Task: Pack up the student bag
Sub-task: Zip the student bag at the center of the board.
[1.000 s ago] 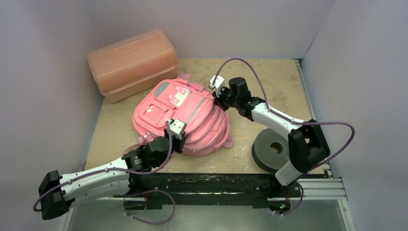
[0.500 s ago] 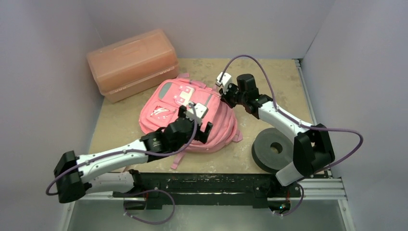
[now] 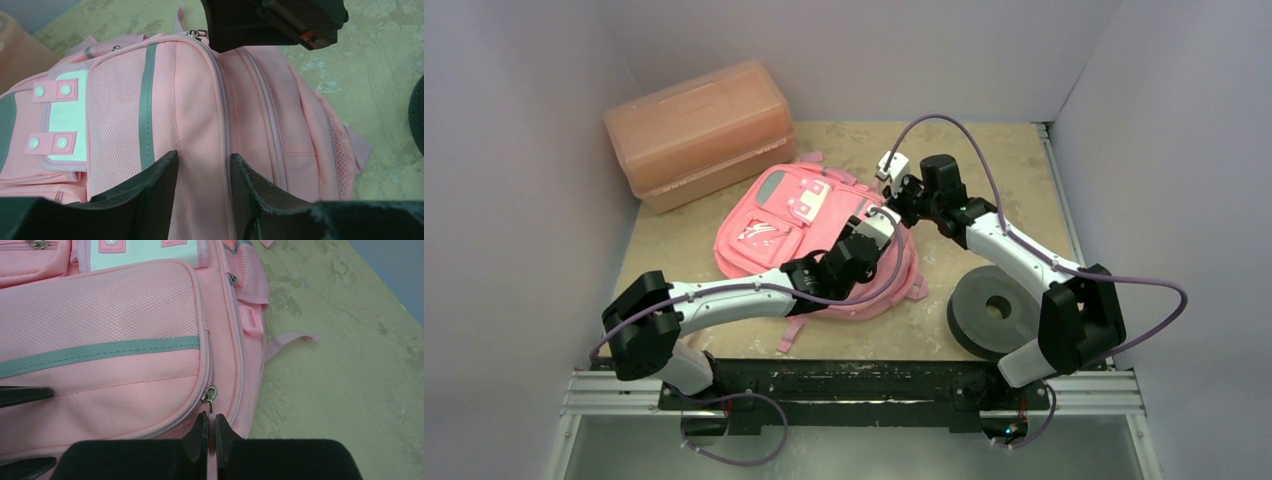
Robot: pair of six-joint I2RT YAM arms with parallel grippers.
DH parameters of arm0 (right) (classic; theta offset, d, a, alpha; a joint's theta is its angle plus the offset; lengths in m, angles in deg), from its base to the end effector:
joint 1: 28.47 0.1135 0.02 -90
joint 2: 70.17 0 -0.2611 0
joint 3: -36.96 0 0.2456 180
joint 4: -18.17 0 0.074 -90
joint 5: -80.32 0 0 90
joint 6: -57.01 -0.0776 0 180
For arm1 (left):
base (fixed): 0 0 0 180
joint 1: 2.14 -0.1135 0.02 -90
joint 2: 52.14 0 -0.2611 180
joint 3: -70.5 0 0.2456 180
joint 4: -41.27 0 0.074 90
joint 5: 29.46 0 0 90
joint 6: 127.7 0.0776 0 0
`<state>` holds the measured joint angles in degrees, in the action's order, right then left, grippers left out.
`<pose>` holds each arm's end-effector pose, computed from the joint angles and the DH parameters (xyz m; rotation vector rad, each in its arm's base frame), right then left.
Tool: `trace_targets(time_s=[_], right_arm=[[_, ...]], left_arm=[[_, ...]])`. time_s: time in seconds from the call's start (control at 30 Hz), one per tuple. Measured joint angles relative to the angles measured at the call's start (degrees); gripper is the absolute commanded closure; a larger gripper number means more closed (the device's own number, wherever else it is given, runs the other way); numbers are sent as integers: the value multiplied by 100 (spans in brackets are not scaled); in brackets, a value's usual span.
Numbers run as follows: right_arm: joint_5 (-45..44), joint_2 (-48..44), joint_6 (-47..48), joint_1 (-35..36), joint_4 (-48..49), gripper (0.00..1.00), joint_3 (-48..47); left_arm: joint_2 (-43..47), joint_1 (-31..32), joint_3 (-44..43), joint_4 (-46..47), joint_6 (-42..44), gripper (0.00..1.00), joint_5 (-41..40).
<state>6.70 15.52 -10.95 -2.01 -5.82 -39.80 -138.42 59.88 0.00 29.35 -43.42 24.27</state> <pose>0.3194 0.1834 0.2551 -1.0283 1.8762 0.3515 0.2096 -0.2967 0.2438 0.5706 1.8720 -0.1246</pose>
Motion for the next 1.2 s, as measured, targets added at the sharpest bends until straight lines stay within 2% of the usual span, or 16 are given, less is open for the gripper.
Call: trace_targets(time_s=[0.1, 0.17, 0.3, 0.57, 0.87, 1.07, 1.13, 1.2], right_arm=[[13, -28, -17, 0, 7, 100, 0], [24, -37, -13, 4, 22, 100, 0], [146, -37, -7, 13, -26, 100, -4], [455, 83, 33, 144, -413, 100, -238], [957, 1353, 144, 175, -870, 100, -1473], [1154, 1694, 138, 216, -914, 85, -1816], [1128, 1687, 120, 214, -911, 79, -1816], [1014, 1674, 98, 214, -927, 72, -1816]], left_arm=[[0, 4, 0, -15, 44, 93, -87], [7, 24, 13, -15, 39, 100, -76], [238, 31, 282, -11, 24, 100, -28], [1397, -48, 1351, 302, 35, 100, 496], [1818, -164, 1799, 634, 44, 100, 793], [1832, -212, 1858, 625, 35, 100, 702], [1832, -212, 1858, 603, 11, 95, 706], [1827, -212, 1818, 522, -74, 85, 706]])
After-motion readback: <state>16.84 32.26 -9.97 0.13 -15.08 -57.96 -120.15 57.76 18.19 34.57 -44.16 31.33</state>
